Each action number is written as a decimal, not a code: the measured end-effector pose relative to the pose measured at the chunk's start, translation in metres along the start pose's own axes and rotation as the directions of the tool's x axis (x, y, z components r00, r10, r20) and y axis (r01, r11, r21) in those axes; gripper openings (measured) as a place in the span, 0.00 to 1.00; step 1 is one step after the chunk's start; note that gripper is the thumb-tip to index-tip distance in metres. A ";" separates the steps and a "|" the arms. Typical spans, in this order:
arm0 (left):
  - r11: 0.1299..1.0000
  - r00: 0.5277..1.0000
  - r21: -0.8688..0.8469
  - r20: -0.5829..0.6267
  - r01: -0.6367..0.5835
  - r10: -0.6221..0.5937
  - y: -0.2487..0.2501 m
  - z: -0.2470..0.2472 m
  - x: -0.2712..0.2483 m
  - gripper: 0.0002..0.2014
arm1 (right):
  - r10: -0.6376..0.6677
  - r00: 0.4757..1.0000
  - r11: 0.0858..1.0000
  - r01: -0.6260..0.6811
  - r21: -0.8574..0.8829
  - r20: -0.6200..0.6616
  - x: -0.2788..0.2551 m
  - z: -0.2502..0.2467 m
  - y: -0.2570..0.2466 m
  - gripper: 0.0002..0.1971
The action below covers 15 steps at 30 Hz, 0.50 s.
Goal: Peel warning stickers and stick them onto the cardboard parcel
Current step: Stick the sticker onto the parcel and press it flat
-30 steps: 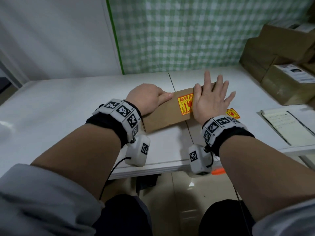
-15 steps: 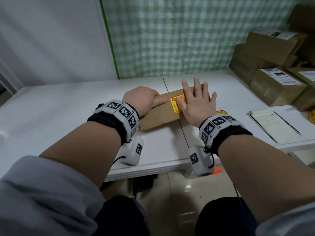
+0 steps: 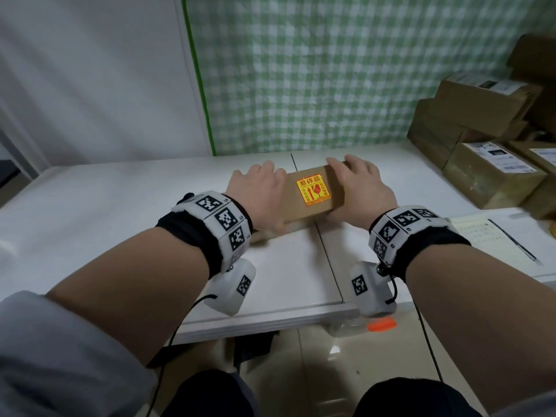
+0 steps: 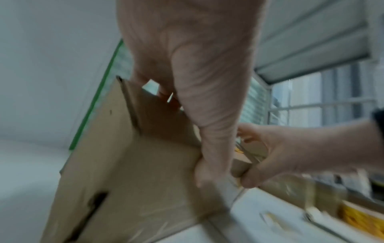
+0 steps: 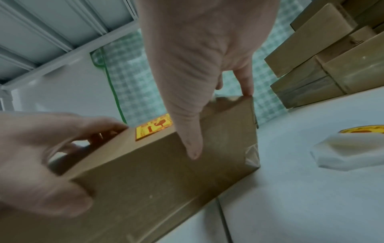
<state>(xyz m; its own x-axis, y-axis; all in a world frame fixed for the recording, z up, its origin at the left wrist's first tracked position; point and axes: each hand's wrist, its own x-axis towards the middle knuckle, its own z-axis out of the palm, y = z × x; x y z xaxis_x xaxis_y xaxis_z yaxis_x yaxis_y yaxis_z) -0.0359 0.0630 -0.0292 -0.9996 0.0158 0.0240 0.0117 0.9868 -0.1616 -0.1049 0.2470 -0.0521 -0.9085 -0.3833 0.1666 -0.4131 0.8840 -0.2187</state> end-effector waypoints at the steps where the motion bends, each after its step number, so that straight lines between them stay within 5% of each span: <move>1: 0.999 1.000 -0.044 -0.006 0.029 -0.029 -0.005 -0.002 0.006 0.41 | 0.039 0.999 0.998 -0.038 0.041 -0.028 0.006 0.000 -0.001 0.51; 7: 0.965 0.983 -0.188 0.033 0.181 -0.179 -0.042 0.002 0.059 0.49 | 0.191 0.980 0.959 -0.174 0.225 -0.055 0.043 0.006 0.004 0.47; 15: 0.921 0.986 -0.362 0.131 0.145 -0.104 -0.065 0.016 0.121 0.46 | 0.277 0.959 0.890 -0.279 0.361 0.057 0.087 0.017 0.014 0.45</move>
<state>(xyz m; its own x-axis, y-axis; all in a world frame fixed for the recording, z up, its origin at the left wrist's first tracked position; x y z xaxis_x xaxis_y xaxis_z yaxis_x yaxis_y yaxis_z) -0.1581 -0.0014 -0.0313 -0.9901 -0.1082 -0.0889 -0.1249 0.9692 0.2122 -0.1910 0.2216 -0.0572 -0.9895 -0.1378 0.0445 -0.1374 0.7971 -0.5880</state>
